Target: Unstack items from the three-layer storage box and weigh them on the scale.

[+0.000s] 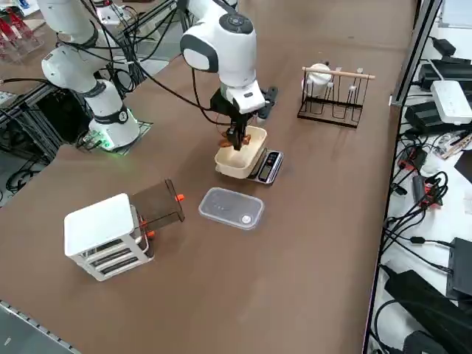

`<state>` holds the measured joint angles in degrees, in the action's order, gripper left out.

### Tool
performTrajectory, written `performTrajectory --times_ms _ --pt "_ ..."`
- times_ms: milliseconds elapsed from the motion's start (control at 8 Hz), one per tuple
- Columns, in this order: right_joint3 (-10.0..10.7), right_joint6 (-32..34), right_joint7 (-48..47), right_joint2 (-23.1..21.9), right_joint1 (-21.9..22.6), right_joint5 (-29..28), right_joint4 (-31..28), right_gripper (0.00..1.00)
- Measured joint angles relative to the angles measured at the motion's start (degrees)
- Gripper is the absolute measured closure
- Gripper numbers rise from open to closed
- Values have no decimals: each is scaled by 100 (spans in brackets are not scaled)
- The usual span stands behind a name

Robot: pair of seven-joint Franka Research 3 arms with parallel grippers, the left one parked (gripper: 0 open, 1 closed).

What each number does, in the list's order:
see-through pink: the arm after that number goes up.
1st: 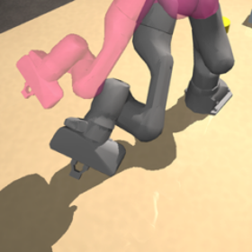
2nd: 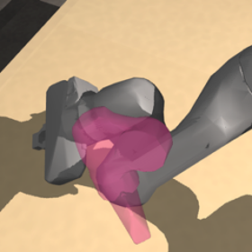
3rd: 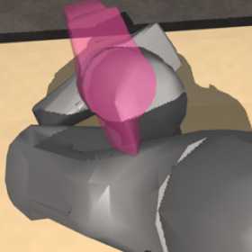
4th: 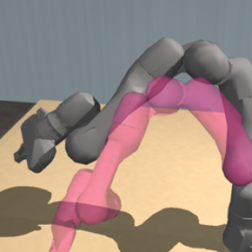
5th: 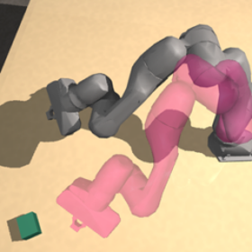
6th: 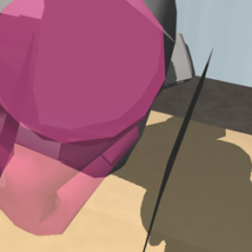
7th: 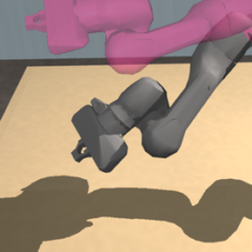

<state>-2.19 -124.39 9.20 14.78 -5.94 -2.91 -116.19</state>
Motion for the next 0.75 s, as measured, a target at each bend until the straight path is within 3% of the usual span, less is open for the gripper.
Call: performTrajectory --times_ms 250,625,750 --pt "27 -140 -41 30 -1 -41 29 63" --pt "33 -300 -215 30 0 -52 75 11" --pt "40 -249 -172 27 0 -49 78 0"
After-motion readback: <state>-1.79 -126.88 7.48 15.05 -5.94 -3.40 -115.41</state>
